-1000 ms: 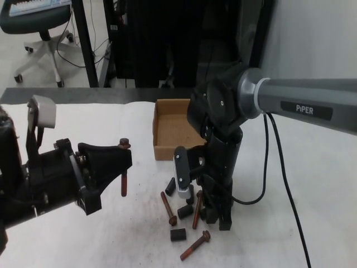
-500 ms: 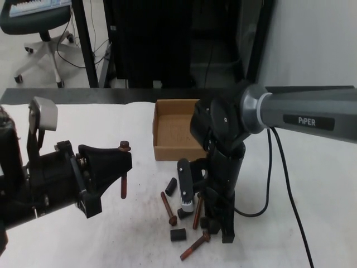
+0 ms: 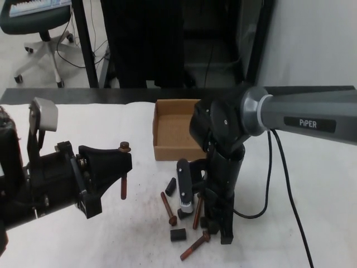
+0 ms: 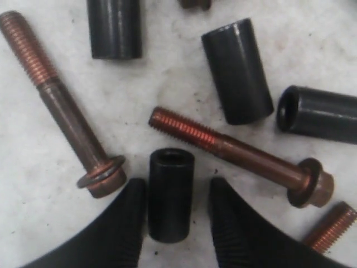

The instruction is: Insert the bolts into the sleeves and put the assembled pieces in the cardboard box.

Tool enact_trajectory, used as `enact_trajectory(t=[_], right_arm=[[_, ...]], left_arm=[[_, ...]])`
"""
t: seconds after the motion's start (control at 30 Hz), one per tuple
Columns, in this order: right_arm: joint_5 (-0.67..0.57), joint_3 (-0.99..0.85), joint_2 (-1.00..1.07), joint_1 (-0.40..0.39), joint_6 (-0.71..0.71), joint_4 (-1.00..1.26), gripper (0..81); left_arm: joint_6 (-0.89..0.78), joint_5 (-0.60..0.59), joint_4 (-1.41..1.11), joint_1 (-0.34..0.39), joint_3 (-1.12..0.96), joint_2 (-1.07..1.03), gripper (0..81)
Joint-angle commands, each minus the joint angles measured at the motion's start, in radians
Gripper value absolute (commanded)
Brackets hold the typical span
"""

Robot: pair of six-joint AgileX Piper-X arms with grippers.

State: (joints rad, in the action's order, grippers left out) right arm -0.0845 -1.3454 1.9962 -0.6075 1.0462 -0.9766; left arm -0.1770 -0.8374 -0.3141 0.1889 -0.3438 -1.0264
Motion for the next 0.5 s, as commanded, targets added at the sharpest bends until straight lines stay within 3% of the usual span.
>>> enact_trajectory(t=[0.0,0.47], right_arm=[[-0.022,0.013,0.014,-0.025,-0.007,0.048,36.3],[-0.009,0.013,0.014,-0.047,-0.085,0.080,36.3]], left_arm=[[0.005,-0.010,-0.012,0.004,-0.003,0.013,0.3],[0.005,-0.010,-0.012,0.004,-0.003,0.013,0.3]])
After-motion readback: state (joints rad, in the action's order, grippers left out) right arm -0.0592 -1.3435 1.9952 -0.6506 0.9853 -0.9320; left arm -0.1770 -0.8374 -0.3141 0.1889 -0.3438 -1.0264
